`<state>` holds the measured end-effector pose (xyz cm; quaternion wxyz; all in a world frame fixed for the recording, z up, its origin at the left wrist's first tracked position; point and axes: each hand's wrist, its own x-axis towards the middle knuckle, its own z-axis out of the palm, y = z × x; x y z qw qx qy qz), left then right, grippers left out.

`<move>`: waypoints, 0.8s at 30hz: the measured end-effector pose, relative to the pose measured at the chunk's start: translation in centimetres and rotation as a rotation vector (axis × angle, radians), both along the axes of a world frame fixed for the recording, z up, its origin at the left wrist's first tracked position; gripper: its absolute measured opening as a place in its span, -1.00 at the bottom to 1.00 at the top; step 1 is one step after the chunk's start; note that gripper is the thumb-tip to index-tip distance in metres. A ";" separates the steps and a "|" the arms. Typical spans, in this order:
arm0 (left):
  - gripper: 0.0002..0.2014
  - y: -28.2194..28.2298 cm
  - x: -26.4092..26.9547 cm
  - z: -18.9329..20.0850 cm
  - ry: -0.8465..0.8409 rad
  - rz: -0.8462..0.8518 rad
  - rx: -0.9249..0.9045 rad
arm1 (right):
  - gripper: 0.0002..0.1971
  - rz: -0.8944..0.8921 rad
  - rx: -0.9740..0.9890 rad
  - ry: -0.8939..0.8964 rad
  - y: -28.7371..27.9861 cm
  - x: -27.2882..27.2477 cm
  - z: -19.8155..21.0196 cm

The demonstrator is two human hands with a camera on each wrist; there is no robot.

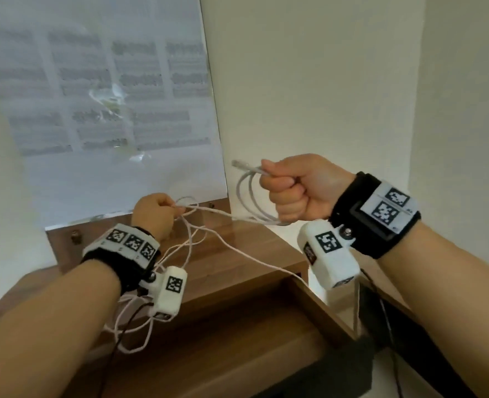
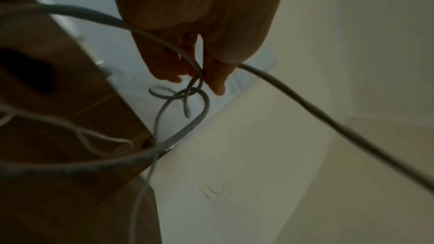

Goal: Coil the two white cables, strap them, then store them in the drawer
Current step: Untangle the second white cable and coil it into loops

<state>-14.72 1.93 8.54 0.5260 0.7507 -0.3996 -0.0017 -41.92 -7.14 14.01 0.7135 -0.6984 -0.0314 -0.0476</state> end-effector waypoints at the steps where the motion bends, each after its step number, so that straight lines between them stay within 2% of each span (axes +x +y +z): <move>1: -0.78 0.1 0.7 -0.4 0.039 -0.011 0.007 | -0.56 0.010 -0.044 0.015 0.0 -0.9 0.5; 2: -0.76 0.2 1.3 -0.7 0.072 -0.028 0.021 | -0.56 -0.031 -0.109 0.042 -0.1 -1.7 0.6; 4: -0.79 0.5 1.6 -0.8 0.083 -0.077 0.061 | -0.54 -0.233 -0.301 0.165 -0.1 -2.7 -0.1; 6: -0.85 0.7 0.7 0.0 0.068 -0.165 0.017 | -0.49 -0.438 -0.595 0.365 0.1 -2.6 -1.5; 7: -0.84 0.7 -0.1 0.6 0.049 -0.231 -0.017 | -0.48 -0.486 -0.700 0.480 0.3 -2.3 -2.3; 9: -0.79 0.6 -1.7 2.0 -0.069 -0.324 -0.024 | -0.53 -0.580 -0.823 0.635 -0.2 -1.1 -4.3; 11: -0.68 0.3 -3.3 3.0 -0.228 -0.316 0.052 | -0.71 -0.614 -0.887 0.753 -0.1 0.3 -6.1; 13: -0.57 0.0 -5.0 3.3 -0.346 -0.287 0.130 | -0.73 -0.698 -1.060 0.743 -0.7 1.7 -7.7; 15: -0.56 -0.1 -5.9 3.2 -0.346 -0.326 0.185 | -0.70 -0.879 -1.116 0.683 -1.9 3.0 -9.0; 17: -0.61 0.6 -5.8 2.9 -0.262 -0.543 0.213 | -0.59 -0.978 -1.134 0.612 -2.4 3.6 -9.1; 19: -0.67 1.7 -5.3 2.7 -0.216 -0.771 0.271 | -0.65 -1.072 -1.121 0.522 -3.3 3.5 -8.8; 20: -0.67 2.1 -4.7 2.7 -0.216 -0.823 0.317 | -0.66 -1.125 -1.110 0.506 -3.9 3.2 -8.8; 22: -0.67 2.4 -3.5 2.2 -0.269 -0.789 0.386 | -0.62 -1.237 -1.016 0.462 -5.2 2.4 -8.4; 24: -0.66 2.5 -2.6 1.4 -0.417 -0.667 0.426 | -0.54 -1.275 -1.007 0.484 -6.5 1.6 -8.4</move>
